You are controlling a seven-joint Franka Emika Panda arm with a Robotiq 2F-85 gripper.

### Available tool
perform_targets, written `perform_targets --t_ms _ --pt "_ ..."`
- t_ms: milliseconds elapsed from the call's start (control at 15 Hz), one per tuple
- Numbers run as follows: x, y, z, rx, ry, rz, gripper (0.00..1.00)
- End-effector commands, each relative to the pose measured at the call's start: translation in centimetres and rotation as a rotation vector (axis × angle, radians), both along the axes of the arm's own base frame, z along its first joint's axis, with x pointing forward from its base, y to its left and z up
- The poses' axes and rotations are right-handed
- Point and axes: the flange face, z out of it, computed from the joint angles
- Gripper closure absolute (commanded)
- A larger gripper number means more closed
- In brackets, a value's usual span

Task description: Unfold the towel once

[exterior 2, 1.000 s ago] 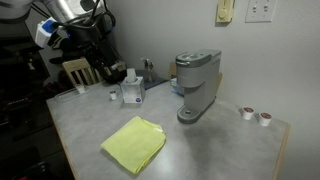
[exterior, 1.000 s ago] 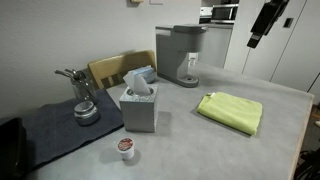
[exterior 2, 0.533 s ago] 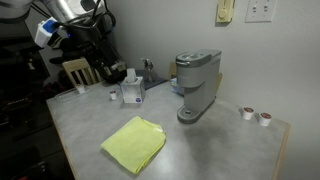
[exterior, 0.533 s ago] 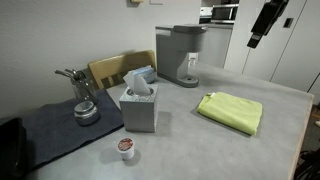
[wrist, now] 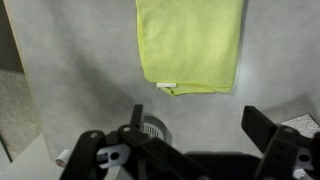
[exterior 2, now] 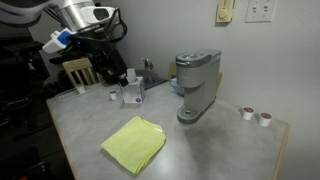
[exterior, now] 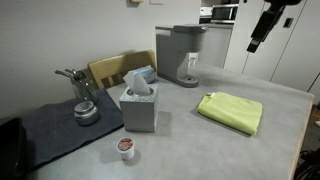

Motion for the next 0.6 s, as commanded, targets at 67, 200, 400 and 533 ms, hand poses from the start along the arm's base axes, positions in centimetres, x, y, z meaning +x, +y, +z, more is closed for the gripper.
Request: perform_targets --t_ms 67,200,400,533 --pt "1.4 -3.7 -3.5 0.129 0.01 0.088 0.0" --pt "1.5 -5.3 -4.7 0.178 0.027 0.105 0.0" --pt "1.8 -7.7 -6.6 0.212 0.057 0.093 0.0" --pt "2.0 -9.3 -8.3 0.217 0.077 0.07 0.0"
